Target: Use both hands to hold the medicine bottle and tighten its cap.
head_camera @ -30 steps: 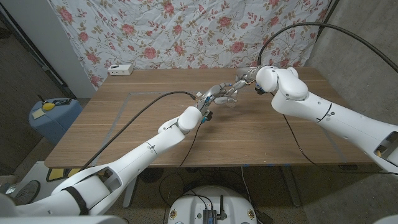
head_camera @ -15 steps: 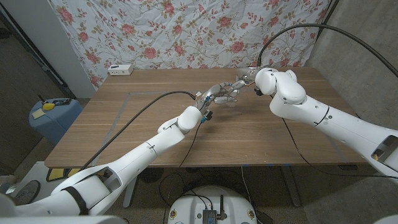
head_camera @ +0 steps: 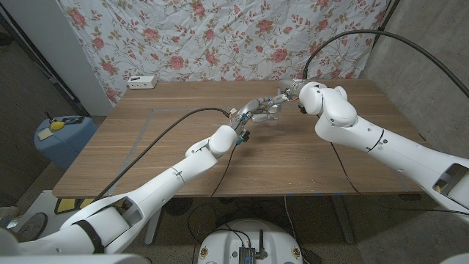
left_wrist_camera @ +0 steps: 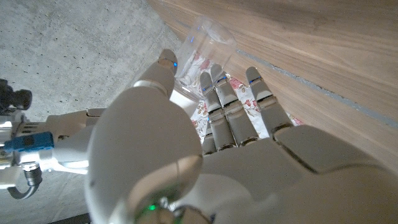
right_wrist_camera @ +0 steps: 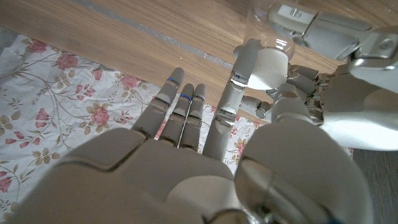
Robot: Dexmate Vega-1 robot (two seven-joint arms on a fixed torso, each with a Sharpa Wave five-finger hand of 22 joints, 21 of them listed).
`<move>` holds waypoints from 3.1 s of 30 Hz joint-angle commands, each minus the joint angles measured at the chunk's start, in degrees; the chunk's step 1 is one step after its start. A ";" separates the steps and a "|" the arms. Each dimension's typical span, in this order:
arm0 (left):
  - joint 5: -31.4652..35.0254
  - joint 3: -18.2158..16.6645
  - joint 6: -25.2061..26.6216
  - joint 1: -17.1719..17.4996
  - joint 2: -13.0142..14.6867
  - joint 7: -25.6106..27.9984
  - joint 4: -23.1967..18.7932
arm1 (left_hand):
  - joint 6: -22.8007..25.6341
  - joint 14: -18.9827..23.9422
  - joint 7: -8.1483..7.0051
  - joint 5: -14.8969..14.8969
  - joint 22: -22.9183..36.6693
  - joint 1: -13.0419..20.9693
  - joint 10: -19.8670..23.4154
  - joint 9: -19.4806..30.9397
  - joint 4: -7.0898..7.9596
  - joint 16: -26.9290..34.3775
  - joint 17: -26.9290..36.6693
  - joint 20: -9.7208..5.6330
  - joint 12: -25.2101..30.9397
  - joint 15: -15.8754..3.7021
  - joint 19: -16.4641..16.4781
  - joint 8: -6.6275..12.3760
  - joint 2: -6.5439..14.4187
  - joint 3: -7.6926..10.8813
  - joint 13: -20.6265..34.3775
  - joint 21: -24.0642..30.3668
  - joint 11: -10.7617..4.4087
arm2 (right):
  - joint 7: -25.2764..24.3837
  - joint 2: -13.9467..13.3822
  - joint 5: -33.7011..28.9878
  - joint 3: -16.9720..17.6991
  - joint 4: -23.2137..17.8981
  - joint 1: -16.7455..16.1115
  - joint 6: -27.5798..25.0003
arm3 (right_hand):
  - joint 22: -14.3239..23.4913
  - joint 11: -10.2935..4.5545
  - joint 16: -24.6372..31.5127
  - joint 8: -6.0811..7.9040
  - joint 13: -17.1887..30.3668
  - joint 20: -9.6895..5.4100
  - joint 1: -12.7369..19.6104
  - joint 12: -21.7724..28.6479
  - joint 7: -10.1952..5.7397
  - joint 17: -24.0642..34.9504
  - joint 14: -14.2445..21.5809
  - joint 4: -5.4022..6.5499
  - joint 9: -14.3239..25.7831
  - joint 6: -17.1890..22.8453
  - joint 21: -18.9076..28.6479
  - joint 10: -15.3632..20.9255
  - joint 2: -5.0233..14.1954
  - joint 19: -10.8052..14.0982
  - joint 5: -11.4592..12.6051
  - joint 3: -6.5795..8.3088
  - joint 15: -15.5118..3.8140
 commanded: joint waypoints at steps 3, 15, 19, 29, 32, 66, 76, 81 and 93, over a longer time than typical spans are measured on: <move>-0.40 -0.07 -0.40 -0.39 -0.29 -0.14 1.08 | 0.17 -0.26 -0.39 0.23 0.10 0.40 6.37 0.10 1.95 0.42 0.29 0.16 0.50 -2.86 -0.16 -0.11 0.51 2.19 0.13 0.15 -6.33 | 0.59 0.66 -1.13 -0.66 0.92 0.65 -0.55 | 0.25 0.21 -0.06 -0.24 0.03 0.04 -1.55 -0.27 0.04 0.05 0.09 0.19 -0.03 -0.10 -0.33 0.32 -1.03 0.18 0.24 -1.02 -1.66; -0.74 -0.11 -1.01 -1.01 -0.48 -0.48 2.23 | 0.16 -0.44 -0.36 0.21 0.10 0.42 6.46 0.10 1.89 0.44 0.32 0.13 0.55 -2.75 -0.23 -0.10 0.46 2.10 0.13 0.14 -6.22 | 7.10 0.02 -1.31 -1.70 0.89 3.41 -0.52 | 0.27 1.75 -2.68 -5.08 0.18 2.12 -8.30 -2.72 1.47 0.03 -4.10 1.47 0.50 -9.22 -1.79 -4.39 -4.43 -3.93 0.93 -4.71 1.39; -0.89 -0.13 -1.21 -1.12 -0.47 -0.67 2.45 | 0.14 -0.49 -0.39 0.22 0.10 0.45 6.42 0.10 1.87 0.42 0.30 0.12 0.54 -2.85 -0.18 -0.11 0.46 2.11 0.13 0.16 -6.29 | 8.14 0.11 -1.68 -1.96 0.97 3.85 -0.76 | 0.27 2.39 -3.11 -6.26 0.26 2.58 -9.20 -3.00 2.00 0.06 -5.15 1.56 1.20 -12.62 -1.83 -5.95 -4.58 -4.75 1.18 -5.20 2.24; -1.04 -0.08 -1.80 -1.45 -0.40 -1.17 2.97 | 0.13 -0.45 -0.38 0.24 0.10 0.40 6.32 0.10 1.90 0.43 0.27 0.17 0.51 -2.78 -0.22 -0.11 0.52 2.16 0.13 0.15 -6.34 | 12.15 -0.19 -1.27 -2.20 0.88 5.49 -0.40 | 0.23 4.01 -3.90 -9.94 0.49 4.08 -9.60 -3.22 4.45 0.05 -8.51 0.80 2.83 -24.00 -1.94 -11.17 -4.15 -7.65 1.68 -5.61 4.71; -1.05 -0.04 -1.90 -1.57 -0.39 -1.34 3.10 | 0.10 -0.49 -0.36 0.23 0.10 0.40 6.34 0.10 1.88 0.41 0.27 0.18 0.53 -2.76 -0.23 -0.12 0.49 2.15 0.13 0.15 -6.21 | 13.00 -0.44 -0.61 -1.82 0.61 5.81 0.03 | 0.22 4.42 -4.06 -11.34 0.57 4.69 -9.32 -3.25 5.36 0.02 -9.64 0.37 3.16 -28.66 -2.08 -12.87 -3.90 -8.98 1.65 -5.49 5.34; -0.63 0.02 -1.47 -1.38 -0.48 -0.87 2.77 | 0.07 -0.85 -0.46 0.21 0.10 0.35 6.36 0.10 1.89 0.42 0.31 0.12 0.57 -2.92 -0.28 -0.11 0.52 2.03 0.13 0.17 -6.17 | 16.05 -0.76 4.57 -2.09 2.79 9.36 4.75 | 0.12 6.23 -3.94 -11.02 0.85 6.24 3.10 -2.50 4.04 -0.52 -14.62 -5.02 3.16 -39.28 -1.54 -20.54 -2.03 -12.29 0.87 -0.08 7.53; -0.60 0.23 -1.47 -1.82 -0.94 -0.88 3.47 | -0.09 -0.88 -0.68 0.22 0.10 0.35 6.21 0.10 1.90 0.44 0.31 0.16 0.52 -3.01 -0.30 -0.16 0.59 2.03 0.13 0.17 -6.23 | 14.35 -0.64 4.22 -1.81 3.04 8.38 4.98 | 0.12 5.62 -3.60 -10.05 0.84 5.79 6.29 -2.00 1.72 -0.62 -13.90 -5.06 2.79 -36.84 -1.20 -19.63 -2.39 -11.48 1.00 1.03 7.01; -0.60 0.32 -1.61 -2.02 -1.08 -0.91 3.80 | -0.07 -0.86 -0.70 0.21 0.10 0.27 6.29 0.10 1.93 0.44 0.29 0.15 0.56 -3.09 -0.30 -0.14 0.56 2.02 0.13 0.17 -6.22 | 13.43 -0.50 4.33 -1.58 3.55 7.99 5.25 | 0.13 5.38 -3.40 -9.48 0.83 5.70 7.49 -1.84 1.12 -0.66 -13.30 -4.94 2.65 -35.17 -1.11 -19.18 -2.45 -11.15 1.04 1.48 6.83; -0.74 0.27 -1.74 -2.16 -1.14 -0.91 4.15 | -0.08 -0.78 -0.75 0.20 0.10 0.19 6.24 0.10 1.96 0.47 0.27 0.14 0.55 -3.00 -0.29 -0.13 0.59 2.02 0.13 0.18 -6.30 | 12.06 -0.02 4.17 -1.54 4.32 7.69 5.58 | 0.15 4.71 -2.97 -8.45 0.82 5.34 8.89 -1.53 0.27 -0.57 -12.27 -4.38 2.39 -31.93 -0.82 -18.05 -1.69 -10.12 1.08 2.17 5.91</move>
